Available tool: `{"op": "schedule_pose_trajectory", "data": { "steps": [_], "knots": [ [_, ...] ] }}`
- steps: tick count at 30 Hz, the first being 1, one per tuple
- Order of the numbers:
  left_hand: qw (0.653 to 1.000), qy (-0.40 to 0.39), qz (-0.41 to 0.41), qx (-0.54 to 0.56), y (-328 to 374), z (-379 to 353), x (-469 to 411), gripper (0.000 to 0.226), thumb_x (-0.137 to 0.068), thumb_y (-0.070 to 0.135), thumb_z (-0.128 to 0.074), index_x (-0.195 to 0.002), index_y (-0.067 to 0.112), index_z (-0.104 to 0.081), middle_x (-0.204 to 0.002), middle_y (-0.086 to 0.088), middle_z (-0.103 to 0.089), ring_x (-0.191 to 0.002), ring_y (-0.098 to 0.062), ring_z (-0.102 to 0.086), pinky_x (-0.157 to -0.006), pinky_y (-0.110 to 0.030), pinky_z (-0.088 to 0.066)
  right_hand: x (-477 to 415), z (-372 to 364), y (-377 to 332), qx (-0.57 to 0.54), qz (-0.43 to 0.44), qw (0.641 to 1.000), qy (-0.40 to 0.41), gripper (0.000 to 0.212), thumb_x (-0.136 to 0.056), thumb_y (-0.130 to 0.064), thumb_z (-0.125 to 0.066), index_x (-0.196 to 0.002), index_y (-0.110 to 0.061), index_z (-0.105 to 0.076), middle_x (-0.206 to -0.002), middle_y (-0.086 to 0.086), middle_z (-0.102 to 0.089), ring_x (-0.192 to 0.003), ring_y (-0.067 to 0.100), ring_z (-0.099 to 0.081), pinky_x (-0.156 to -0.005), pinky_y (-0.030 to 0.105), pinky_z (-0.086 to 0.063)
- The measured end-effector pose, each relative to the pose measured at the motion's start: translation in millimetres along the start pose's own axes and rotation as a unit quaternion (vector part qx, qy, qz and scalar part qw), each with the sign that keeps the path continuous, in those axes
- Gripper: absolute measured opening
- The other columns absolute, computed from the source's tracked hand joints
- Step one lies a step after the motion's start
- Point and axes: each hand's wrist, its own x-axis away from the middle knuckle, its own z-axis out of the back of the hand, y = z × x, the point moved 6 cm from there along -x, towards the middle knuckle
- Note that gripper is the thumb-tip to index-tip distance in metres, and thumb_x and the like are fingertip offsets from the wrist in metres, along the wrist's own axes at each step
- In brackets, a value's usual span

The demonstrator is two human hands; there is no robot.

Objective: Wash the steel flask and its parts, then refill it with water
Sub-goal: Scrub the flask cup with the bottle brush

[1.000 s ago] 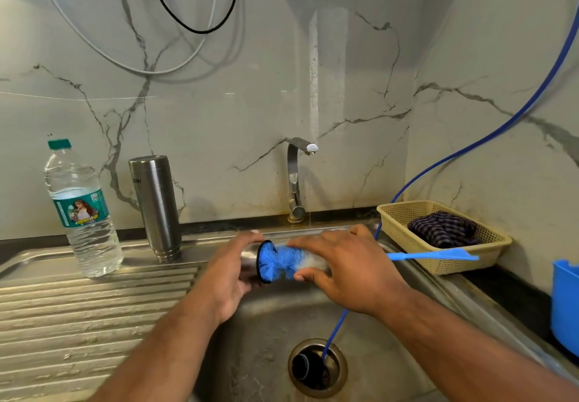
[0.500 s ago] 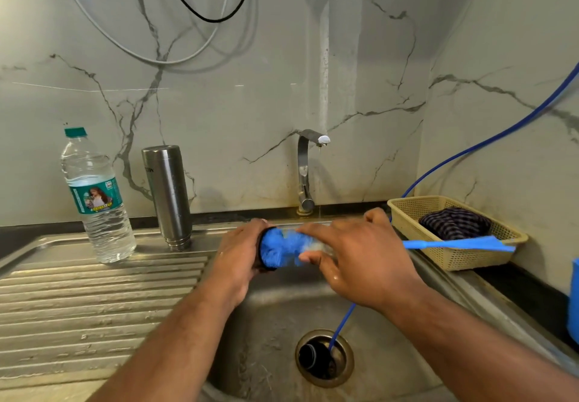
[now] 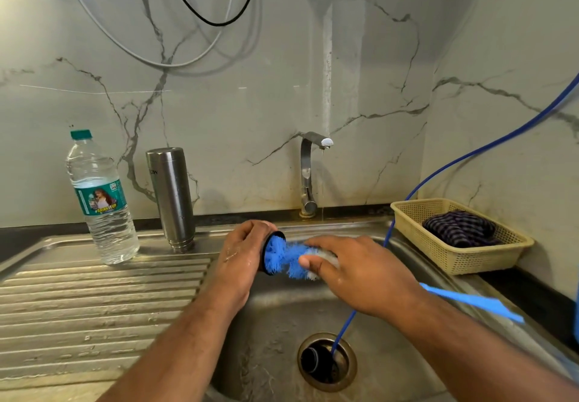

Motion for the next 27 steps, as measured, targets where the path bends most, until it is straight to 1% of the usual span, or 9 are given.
{"op": "schedule_pose_trajectory", "data": {
  "steps": [3, 6, 9, 13, 15, 18, 21, 23, 27],
  "knots": [
    [0.997, -0.019, 0.076, -0.012, -9.4, -2.4, 2.2, 0.028, -0.101, 0.036, -0.057, -0.1, 0.011, -0.07, -0.096, -0.016, -0.07, -0.085, -0.027, -0.069, -0.071, -0.042, -0.057, 1.5, 10.8, -10.0, 0.097, 0.064, 0.991, 0.061, 0.058, -0.093, -0.068, -0.054, -0.147, -0.05, -0.043, -0.12, -0.014, -0.068, -0.11, 0.008, -0.06, -0.102, 0.039, -0.046],
    [0.982, -0.062, 0.178, -0.009, -18.0, -6.2, 11.0, 0.047, -0.103, 0.049, -0.048, -0.113, 0.007, -0.066, -0.096, -0.021, -0.074, -0.079, -0.028, -0.07, -0.058, -0.034, -0.054, -0.3, 11.6, -12.0, 0.191, 0.102, 0.966, 0.14, 0.057, -0.079, -0.055, -0.079, -0.133, -0.048, -0.059, -0.096, -0.011, -0.065, -0.096, 0.014, -0.062, -0.099, 0.047, -0.042],
    [0.955, -0.125, 0.267, -0.028, -28.5, -8.5, 22.1, 0.077, -0.098, 0.072, -0.029, -0.115, 0.008, -0.068, -0.088, -0.02, -0.073, -0.061, -0.02, -0.062, -0.046, -0.026, -0.046, -4.1, 8.4, -7.8, 0.21, 0.092, 0.958, 0.171, 0.068, -0.068, -0.046, -0.09, -0.13, -0.043, -0.06, -0.1, -0.007, -0.067, -0.1, 0.018, -0.063, -0.107, 0.06, -0.036],
    [0.965, -0.096, 0.241, -0.046, -28.1, -4.1, 17.8, 0.069, -0.093, 0.072, -0.041, -0.117, 0.013, -0.067, -0.086, -0.016, -0.074, -0.056, -0.016, -0.056, -0.045, -0.024, -0.043, -5.6, 4.7, -5.3, 0.209, 0.061, 0.968, 0.124, 0.056, -0.091, -0.055, -0.066, -0.139, -0.039, -0.042, -0.114, -0.009, -0.067, -0.111, 0.018, -0.06, -0.111, 0.055, -0.024],
    [0.981, -0.075, 0.176, -0.036, -18.4, -2.5, 10.7, 0.062, -0.089, 0.071, -0.049, -0.116, 0.019, -0.069, -0.097, -0.017, -0.075, -0.074, -0.024, -0.066, -0.063, -0.034, -0.053, -7.0, -0.5, 0.3, 0.184, 0.021, 0.98, 0.072, 0.044, -0.102, -0.059, -0.042, -0.142, -0.041, -0.034, -0.113, -0.008, -0.065, -0.111, 0.018, -0.058, -0.109, 0.052, -0.023],
    [0.986, -0.051, 0.146, 0.063, -7.3, -4.0, 8.8, 0.065, -0.089, 0.072, -0.045, -0.11, 0.019, -0.075, -0.105, -0.019, -0.076, -0.101, -0.034, -0.07, -0.091, -0.048, -0.055, -8.7, -6.4, 4.6, 0.16, -0.007, 0.986, 0.04, 0.044, -0.105, -0.059, -0.028, -0.145, -0.04, -0.029, -0.106, -0.008, -0.065, -0.104, 0.017, -0.06, -0.109, 0.053, -0.024],
    [0.975, -0.011, 0.158, 0.159, -4.3, -0.1, 8.1, 0.073, -0.091, 0.073, -0.044, -0.103, 0.006, -0.072, -0.105, -0.014, -0.077, -0.104, -0.034, -0.07, -0.09, -0.052, -0.055, -7.9, -6.5, 4.1, 0.156, -0.003, 0.987, 0.034, 0.045, -0.105, -0.06, -0.031, -0.146, -0.04, -0.029, -0.112, -0.008, -0.065, -0.111, 0.017, -0.06, -0.113, 0.054, -0.02],
    [0.964, 0.019, 0.172, 0.204, -4.5, 5.1, 7.3, 0.06, -0.09, 0.067, -0.053, -0.094, 0.009, -0.069, -0.097, -0.011, -0.075, -0.097, -0.031, -0.07, -0.083, -0.05, -0.056, -6.7, -4.9, -0.8, 0.153, 0.03, 0.987, 0.05, 0.047, -0.103, -0.059, -0.041, -0.145, -0.043, -0.031, -0.121, -0.01, -0.063, -0.12, 0.016, -0.057, -0.114, 0.055, -0.016],
    [0.971, -0.021, 0.236, 0.038, -17.1, 6.6, 13.0, 0.062, -0.086, 0.067, -0.06, -0.11, 0.011, -0.068, -0.101, -0.019, -0.075, -0.087, -0.032, -0.074, -0.071, -0.041, -0.059, -6.5, -1.7, -10.0, 0.205, 0.094, 0.968, 0.115, 0.046, -0.095, -0.057, -0.057, -0.136, -0.043, -0.045, -0.101, -0.011, -0.068, -0.099, 0.016, -0.063, -0.103, 0.054, -0.025]
  ]
}}
